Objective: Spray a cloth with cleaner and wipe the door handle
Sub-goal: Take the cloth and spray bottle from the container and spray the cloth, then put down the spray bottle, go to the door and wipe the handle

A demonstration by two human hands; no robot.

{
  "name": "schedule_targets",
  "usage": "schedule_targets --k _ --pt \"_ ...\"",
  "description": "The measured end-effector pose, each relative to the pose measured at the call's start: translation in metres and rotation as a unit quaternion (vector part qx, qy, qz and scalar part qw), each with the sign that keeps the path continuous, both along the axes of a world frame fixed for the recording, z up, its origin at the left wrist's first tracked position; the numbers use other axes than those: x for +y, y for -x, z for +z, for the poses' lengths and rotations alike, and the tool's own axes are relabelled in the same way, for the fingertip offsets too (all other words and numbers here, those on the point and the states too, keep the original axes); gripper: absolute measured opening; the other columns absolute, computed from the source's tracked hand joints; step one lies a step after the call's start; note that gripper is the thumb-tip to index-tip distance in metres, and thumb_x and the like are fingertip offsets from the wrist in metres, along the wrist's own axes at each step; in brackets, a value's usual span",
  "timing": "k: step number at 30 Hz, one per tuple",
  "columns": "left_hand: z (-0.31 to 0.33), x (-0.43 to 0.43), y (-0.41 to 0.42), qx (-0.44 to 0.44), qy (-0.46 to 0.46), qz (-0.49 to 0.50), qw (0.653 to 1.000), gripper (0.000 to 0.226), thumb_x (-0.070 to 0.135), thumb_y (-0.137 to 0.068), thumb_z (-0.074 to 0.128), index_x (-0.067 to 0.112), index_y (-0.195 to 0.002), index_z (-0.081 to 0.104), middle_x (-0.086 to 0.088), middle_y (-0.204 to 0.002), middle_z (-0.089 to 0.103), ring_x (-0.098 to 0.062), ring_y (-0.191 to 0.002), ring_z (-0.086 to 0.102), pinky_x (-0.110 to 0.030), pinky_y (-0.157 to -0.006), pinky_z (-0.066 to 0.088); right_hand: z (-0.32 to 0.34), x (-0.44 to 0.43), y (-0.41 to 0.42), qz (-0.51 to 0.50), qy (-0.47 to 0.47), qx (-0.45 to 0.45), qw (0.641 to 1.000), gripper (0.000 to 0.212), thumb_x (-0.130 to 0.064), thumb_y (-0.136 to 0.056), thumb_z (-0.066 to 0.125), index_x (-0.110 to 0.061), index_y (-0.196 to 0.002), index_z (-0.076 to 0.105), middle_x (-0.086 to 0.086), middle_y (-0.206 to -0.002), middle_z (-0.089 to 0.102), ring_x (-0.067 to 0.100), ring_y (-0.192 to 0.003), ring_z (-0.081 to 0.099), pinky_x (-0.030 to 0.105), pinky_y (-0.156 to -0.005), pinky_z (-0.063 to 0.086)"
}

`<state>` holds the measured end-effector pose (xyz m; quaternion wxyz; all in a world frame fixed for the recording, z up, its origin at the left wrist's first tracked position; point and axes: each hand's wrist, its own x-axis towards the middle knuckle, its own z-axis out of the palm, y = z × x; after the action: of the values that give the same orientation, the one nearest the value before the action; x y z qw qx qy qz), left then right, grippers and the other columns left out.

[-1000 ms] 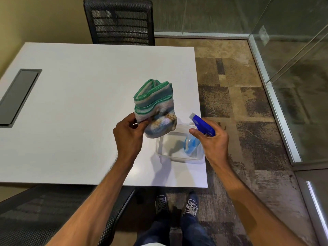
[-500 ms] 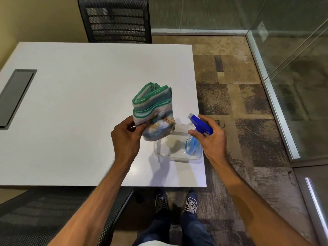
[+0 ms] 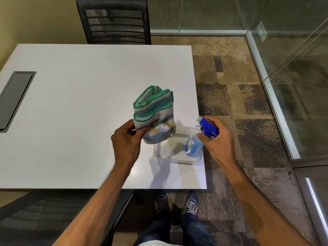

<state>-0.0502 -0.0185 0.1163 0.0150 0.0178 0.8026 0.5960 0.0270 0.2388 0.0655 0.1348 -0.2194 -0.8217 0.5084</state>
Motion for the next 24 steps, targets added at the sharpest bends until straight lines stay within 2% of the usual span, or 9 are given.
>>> schedule_targets --k 4,7,11,13,14,16,18,20,24 --pt "0.002 0.0 0.0 -0.002 0.002 0.002 1.0 0.033 0.02 -0.09 0.08 0.05 -0.096 0.069 0.04 -0.082 0.071 0.008 -0.084 0.071 -0.015 -0.077 0.058 0.004 0.003 -0.001 0.013 -0.025 -0.014 1.0 0.068 -0.009 -0.077 0.09 -0.017 -0.137 0.06 0.001 -0.133 0.065 0.018 -0.115 0.065 0.025 -0.087 0.061" --pt "0.003 0.001 0.0 -0.008 -0.003 0.008 1.0 0.033 0.019 -0.09 0.08 0.05 -0.096 0.071 0.037 -0.084 0.073 0.004 -0.085 0.073 -0.028 -0.082 0.061 0.01 0.005 -0.003 0.033 -0.029 -0.027 0.999 0.075 -0.016 -0.075 0.092 -0.02 -0.141 0.056 0.001 -0.135 0.063 0.018 -0.116 0.064 0.034 -0.092 0.062" --pt "0.01 0.003 -0.003 -0.011 -0.013 0.007 1.0 0.034 0.017 -0.089 0.08 0.05 -0.095 0.071 0.033 -0.086 0.075 0.003 -0.086 0.074 -0.036 -0.086 0.063 0.036 0.006 -0.01 0.054 -0.062 -0.053 0.995 0.089 -0.03 -0.077 0.09 -0.021 -0.152 0.044 -0.001 -0.147 0.049 0.008 -0.127 0.048 -0.001 -0.081 0.044" --pt "0.016 0.002 -0.005 -0.006 -0.013 0.006 1.0 0.034 0.017 -0.09 0.08 0.049 -0.095 0.072 0.032 -0.087 0.076 0.002 -0.088 0.074 -0.034 -0.086 0.062 0.057 0.004 -0.014 0.034 -0.098 -0.021 0.994 0.082 -0.032 -0.081 0.086 -0.02 -0.152 0.045 -0.002 -0.15 0.045 0.007 -0.132 0.043 -0.008 -0.083 0.037" --pt "0.02 0.002 -0.006 0.0 -0.013 0.007 1.0 0.031 0.017 -0.09 0.08 0.047 -0.095 0.073 0.031 -0.087 0.076 0.002 -0.089 0.074 -0.031 -0.086 0.061 0.068 0.001 -0.016 0.015 -0.116 0.016 0.993 0.075 -0.034 -0.085 0.084 -0.02 -0.149 0.049 -0.004 -0.147 0.046 0.007 -0.132 0.046 -0.005 -0.09 0.037" --pt "0.031 0.002 -0.01 0.024 -0.016 0.011 1.0 0.022 0.017 -0.09 0.08 0.037 -0.096 0.077 0.028 -0.087 0.077 0.003 -0.089 0.073 -0.022 -0.082 0.058 0.09 -0.005 -0.018 -0.007 -0.094 0.095 0.991 0.056 -0.038 -0.091 0.077 -0.018 -0.14 0.058 -0.005 -0.137 0.055 0.009 -0.123 0.059 0.015 -0.102 0.049" --pt "0.043 0.004 -0.014 0.057 -0.025 0.015 0.998 0.013 0.013 -0.091 0.079 0.024 -0.097 0.079 0.026 -0.086 0.077 0.008 -0.086 0.07 -0.012 -0.076 0.052 0.114 -0.012 -0.013 0.02 0.066 0.116 0.991 0.047 -0.034 -0.093 0.074 -0.017 -0.135 0.061 -0.003 -0.125 0.066 0.014 -0.113 0.069 0.039 -0.1 0.059" --pt "0.054 0.007 -0.018 0.081 -0.045 0.007 0.996 0.014 0.006 -0.091 0.077 0.016 -0.101 0.079 0.022 -0.091 0.078 0.009 -0.086 0.068 -0.008 -0.077 0.048 0.133 -0.018 -0.008 0.097 0.172 0.089 0.976 0.06 -0.025 -0.087 0.078 -0.022 -0.142 0.055 -0.003 -0.13 0.065 0.018 -0.12 0.067 0.043 -0.101 0.058" --pt "0.082 0.01 -0.025 0.16 -0.064 -0.06 0.983 0.036 -0.011 -0.088 0.072 0.021 -0.105 0.075 0.028 -0.099 0.076 0.006 -0.093 0.07 -0.013 -0.083 0.051 0.149 -0.024 -0.004 0.195 0.089 0.062 0.975 0.107 -0.001 -0.075 0.089 -0.027 -0.159 0.027 -0.011 -0.155 0.045 0.002 -0.141 0.046 0.021 -0.114 0.044"
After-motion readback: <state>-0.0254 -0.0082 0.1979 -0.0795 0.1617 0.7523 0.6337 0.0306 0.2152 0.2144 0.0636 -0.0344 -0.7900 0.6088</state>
